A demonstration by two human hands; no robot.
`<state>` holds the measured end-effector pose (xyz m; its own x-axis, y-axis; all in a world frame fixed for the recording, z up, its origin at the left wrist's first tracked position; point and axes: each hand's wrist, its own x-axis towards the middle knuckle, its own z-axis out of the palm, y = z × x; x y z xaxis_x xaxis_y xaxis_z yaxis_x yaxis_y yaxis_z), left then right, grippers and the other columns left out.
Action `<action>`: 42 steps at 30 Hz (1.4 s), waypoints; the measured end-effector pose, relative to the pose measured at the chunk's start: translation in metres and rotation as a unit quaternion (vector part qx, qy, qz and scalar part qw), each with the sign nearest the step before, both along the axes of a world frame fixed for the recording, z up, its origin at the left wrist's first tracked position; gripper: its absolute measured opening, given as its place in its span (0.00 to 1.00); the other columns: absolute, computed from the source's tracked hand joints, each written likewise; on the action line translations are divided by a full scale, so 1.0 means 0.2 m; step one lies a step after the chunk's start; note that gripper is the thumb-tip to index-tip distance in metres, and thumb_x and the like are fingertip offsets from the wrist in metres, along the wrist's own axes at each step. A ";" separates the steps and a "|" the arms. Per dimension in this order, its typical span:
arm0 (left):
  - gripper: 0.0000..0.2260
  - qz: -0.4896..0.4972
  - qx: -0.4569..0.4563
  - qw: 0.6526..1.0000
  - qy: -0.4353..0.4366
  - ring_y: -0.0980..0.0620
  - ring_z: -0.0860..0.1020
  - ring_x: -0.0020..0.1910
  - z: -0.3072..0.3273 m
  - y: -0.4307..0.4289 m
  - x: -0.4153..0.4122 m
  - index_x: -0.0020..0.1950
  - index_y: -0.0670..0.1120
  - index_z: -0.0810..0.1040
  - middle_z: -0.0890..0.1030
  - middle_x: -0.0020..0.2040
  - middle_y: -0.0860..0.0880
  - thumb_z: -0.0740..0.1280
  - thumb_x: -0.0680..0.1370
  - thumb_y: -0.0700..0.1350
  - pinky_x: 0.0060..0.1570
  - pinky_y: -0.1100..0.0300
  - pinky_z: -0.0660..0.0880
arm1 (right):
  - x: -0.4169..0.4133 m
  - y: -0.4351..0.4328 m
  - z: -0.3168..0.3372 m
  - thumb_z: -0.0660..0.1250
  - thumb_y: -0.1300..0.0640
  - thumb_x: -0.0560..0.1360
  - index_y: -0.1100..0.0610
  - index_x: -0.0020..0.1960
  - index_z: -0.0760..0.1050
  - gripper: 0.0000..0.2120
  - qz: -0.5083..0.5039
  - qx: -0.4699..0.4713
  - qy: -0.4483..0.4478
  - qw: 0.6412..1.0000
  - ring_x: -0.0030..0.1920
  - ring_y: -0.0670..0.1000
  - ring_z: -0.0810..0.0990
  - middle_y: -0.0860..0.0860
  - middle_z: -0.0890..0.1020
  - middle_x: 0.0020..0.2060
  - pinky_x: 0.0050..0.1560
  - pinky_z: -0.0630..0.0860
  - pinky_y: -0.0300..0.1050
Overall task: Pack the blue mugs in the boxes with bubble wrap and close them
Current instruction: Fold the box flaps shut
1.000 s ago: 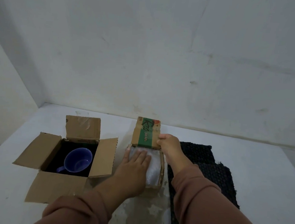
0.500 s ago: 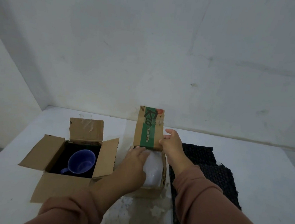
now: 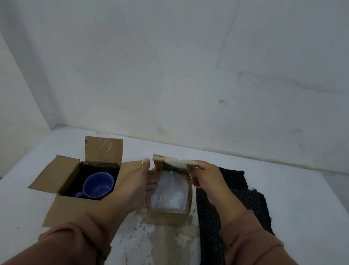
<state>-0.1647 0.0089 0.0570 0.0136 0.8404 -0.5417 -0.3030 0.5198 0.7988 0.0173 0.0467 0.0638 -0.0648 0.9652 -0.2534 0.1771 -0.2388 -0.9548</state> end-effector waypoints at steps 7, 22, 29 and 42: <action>0.07 -0.011 -0.018 0.998 0.058 0.47 0.78 0.39 0.07 -0.07 0.03 0.52 0.37 0.76 0.80 0.42 0.43 0.61 0.80 0.40 0.38 0.57 0.75 | 0.03 -0.17 -0.03 0.62 0.63 0.75 0.64 0.48 0.80 0.09 -0.030 -0.133 0.114 0.984 0.30 0.49 0.77 0.53 0.78 0.35 0.29 0.74 0.40; 0.28 -0.336 0.137 0.663 0.655 0.46 0.79 0.55 -0.18 -0.20 0.04 0.76 0.47 0.52 0.79 0.59 0.43 0.58 0.79 0.34 0.54 0.54 0.78 | -0.04 -0.25 -0.23 0.62 0.61 0.76 0.53 0.63 0.71 0.16 0.082 0.026 -0.292 0.953 0.42 0.47 0.75 0.48 0.75 0.40 0.36 0.69 0.33; 0.27 -0.298 0.193 0.678 0.644 0.45 0.72 0.62 -0.21 -0.26 0.03 0.75 0.48 0.60 0.69 0.66 0.43 0.62 0.77 0.36 0.57 0.57 0.72 | -0.07 -0.31 -0.25 0.58 0.65 0.76 0.60 0.61 0.71 0.14 0.138 0.141 -0.476 0.857 0.53 0.57 0.73 0.58 0.73 0.56 0.49 0.72 0.47; 0.28 -0.321 0.288 0.651 0.624 0.50 0.42 0.78 -0.26 -0.27 0.02 0.76 0.46 0.57 0.49 0.79 0.49 0.63 0.79 0.49 0.71 0.62 0.41 | -0.08 -0.39 -0.43 0.79 0.48 0.58 0.59 0.49 0.71 0.28 0.201 0.289 -0.548 0.759 0.60 0.64 0.78 0.64 0.79 0.58 0.57 0.76 0.57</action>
